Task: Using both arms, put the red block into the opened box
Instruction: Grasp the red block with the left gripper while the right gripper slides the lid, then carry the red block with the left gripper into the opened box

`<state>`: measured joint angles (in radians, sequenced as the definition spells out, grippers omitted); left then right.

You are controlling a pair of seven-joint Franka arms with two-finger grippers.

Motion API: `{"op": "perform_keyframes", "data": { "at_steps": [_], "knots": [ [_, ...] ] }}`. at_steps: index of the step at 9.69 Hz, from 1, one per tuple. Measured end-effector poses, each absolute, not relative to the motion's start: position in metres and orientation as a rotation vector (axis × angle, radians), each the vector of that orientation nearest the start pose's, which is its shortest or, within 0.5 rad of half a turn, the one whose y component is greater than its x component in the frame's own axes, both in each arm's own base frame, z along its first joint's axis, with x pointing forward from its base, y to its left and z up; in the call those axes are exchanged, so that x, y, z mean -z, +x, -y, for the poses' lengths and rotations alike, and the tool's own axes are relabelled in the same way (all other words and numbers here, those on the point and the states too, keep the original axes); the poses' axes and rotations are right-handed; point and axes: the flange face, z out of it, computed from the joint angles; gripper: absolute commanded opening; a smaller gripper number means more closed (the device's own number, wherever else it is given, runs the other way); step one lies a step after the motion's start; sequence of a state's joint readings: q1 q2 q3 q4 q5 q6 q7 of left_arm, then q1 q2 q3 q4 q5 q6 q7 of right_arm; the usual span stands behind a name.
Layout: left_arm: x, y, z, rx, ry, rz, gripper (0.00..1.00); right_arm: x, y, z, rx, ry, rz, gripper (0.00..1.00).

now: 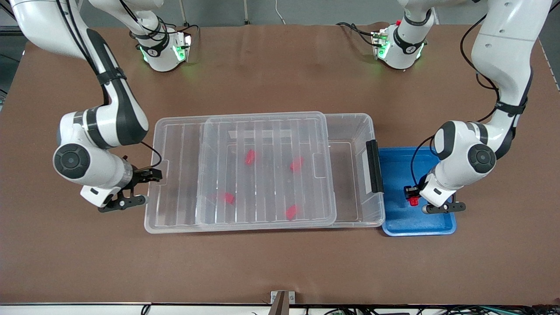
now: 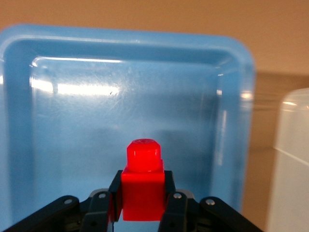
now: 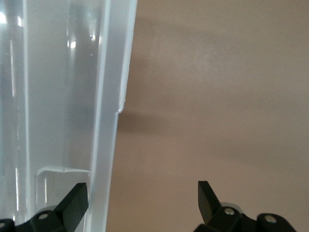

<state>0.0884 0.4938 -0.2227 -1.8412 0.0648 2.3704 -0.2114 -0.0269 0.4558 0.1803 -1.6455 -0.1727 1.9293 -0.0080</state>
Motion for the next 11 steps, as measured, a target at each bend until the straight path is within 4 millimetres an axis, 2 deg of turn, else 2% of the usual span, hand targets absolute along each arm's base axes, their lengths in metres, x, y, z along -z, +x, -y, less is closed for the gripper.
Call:
{"op": "perform_keyframes", "data": {
  "at_steps": [2, 3, 4, 5, 7, 8, 9, 10, 11],
  "knots": [
    [-0.352, 0.641, 0.113, 0.060, -3.202, 0.141, 0.01, -0.344, 0.652, -0.052, -0.290, -3.208, 0.410, 1.00],
    [-0.383, 0.632, 0.139, 0.054, -3.204, 0.170, 0.01, -0.347, 0.653, -0.036, -0.299, -3.202, 0.429, 1.00],
    [-0.403, 0.623, 0.170, 0.040, -3.212, 0.214, 0.01, -0.350, 0.655, -0.023, -0.301, -3.199, 0.432, 1.00],
    [-0.412, 0.614, 0.202, 0.031, -3.224, 0.272, 0.01, -0.352, 0.656, -0.018, -0.297, -3.199, 0.429, 1.00],
    [-0.410, 0.594, 0.256, -0.004, -3.232, 0.325, 0.01, -0.359, 0.659, -0.019, -0.282, -3.202, 0.425, 1.00],
    [-0.401, 0.584, 0.280, -0.033, -3.231, 0.313, 0.01, -0.371, 0.661, -0.019, -0.281, -3.204, 0.385, 1.00],
    [-0.386, 0.575, 0.302, -0.065, -3.217, 0.290, 0.00, -0.396, 0.665, -0.019, -0.277, -3.201, 0.294, 1.00],
    [-0.366, 0.570, 0.314, -0.083, -3.193, 0.277, 0.00, -0.432, 0.666, -0.018, -0.233, -3.203, 0.171, 1.00],
    [-0.343, 0.568, 0.321, -0.096, -3.179, 0.277, 0.00, -0.478, 0.662, -0.015, -0.144, -3.211, 0.032, 1.00]
  ]
}}
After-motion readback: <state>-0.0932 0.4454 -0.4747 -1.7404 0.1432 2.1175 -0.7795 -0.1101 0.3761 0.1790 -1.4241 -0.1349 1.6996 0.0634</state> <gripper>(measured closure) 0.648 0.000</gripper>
